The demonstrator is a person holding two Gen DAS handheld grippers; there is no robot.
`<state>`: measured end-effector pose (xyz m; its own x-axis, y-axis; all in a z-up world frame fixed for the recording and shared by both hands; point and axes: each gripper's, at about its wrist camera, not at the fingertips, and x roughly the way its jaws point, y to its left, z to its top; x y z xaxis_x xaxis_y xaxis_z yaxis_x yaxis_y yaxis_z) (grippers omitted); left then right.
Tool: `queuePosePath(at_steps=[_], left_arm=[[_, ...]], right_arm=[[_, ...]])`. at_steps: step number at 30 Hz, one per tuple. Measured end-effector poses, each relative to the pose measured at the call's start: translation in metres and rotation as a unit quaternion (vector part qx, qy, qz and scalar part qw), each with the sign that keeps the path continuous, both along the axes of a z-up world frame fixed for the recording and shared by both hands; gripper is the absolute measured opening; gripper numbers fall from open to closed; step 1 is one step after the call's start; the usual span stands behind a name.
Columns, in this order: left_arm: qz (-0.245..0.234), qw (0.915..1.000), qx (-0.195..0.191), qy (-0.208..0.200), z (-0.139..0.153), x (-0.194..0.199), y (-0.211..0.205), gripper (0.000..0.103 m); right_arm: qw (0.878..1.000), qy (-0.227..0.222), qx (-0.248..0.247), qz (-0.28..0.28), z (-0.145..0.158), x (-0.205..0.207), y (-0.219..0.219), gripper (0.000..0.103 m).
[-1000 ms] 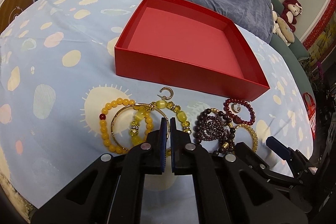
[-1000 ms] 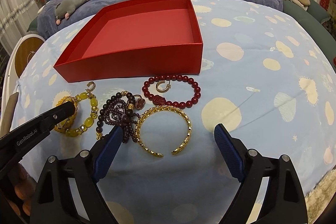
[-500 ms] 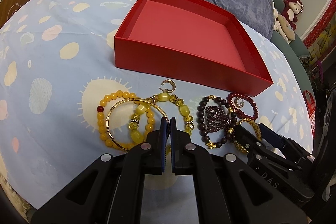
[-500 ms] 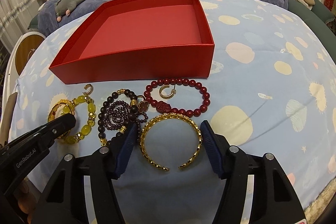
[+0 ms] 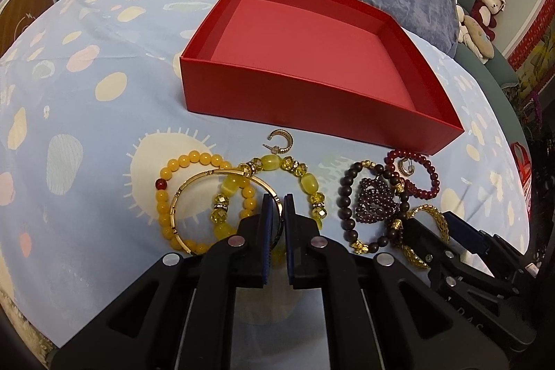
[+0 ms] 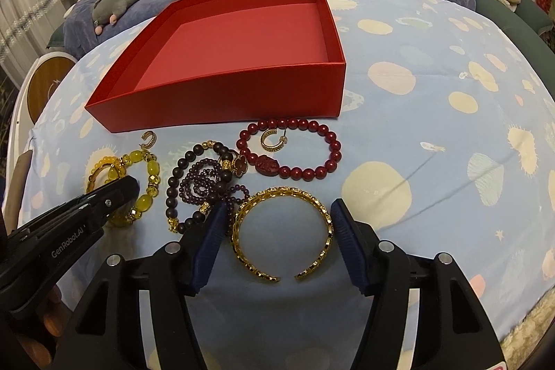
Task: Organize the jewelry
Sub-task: 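Close the right tool on the gold twisted cuff while the left tool holds the bangle, then carry both bangles into the red box and open both tools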
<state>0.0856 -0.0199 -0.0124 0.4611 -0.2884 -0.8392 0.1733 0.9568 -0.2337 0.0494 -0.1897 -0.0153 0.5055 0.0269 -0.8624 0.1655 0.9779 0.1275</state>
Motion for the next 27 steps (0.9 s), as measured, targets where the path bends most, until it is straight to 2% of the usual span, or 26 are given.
queuePosePath(at_steps=[10,27], left_arm=[[0.005,0.9999,-0.016,0.002,0.000,0.001,0.004,0.005],[0.006,0.9998,-0.020,0.006,-0.001,-0.003,0.007,0.005]], right_arm=[[1.000,0.001,0.001,0.015,-0.001,-0.007,0.000,0.064],[0.999,0.008,-0.037,0.037,-0.003,-0.015,0.004,0.063]])
